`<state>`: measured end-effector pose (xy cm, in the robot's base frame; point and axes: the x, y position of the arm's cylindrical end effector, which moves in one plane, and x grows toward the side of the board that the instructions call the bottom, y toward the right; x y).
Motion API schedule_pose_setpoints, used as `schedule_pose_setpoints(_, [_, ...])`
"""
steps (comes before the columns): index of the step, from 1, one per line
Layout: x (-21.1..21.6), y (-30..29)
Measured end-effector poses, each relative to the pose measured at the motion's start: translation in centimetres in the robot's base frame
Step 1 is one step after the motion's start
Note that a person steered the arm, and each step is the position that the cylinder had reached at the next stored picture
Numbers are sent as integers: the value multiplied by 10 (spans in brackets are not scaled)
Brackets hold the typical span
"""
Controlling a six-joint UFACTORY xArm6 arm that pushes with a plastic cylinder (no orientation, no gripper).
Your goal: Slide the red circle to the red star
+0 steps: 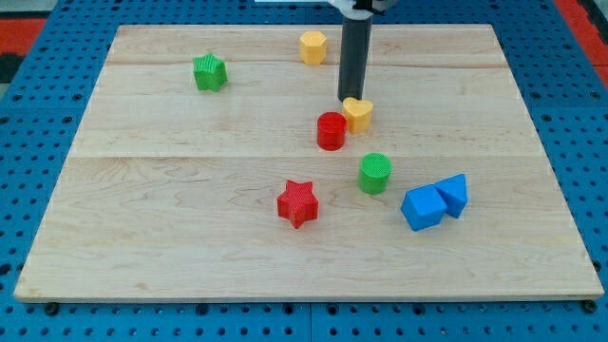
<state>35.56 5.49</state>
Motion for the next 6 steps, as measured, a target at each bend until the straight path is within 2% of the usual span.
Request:
schedule_pose_setpoints(1, [32,-48])
schedule_pose_setpoints(2, [48,-72])
schedule_pose_setpoints(3, [44,-60])
schedule_pose_setpoints(4, [2,-68])
schedule_pose_setpoints(5, [20,-20])
schedule_pose_setpoints(6, [47,-40])
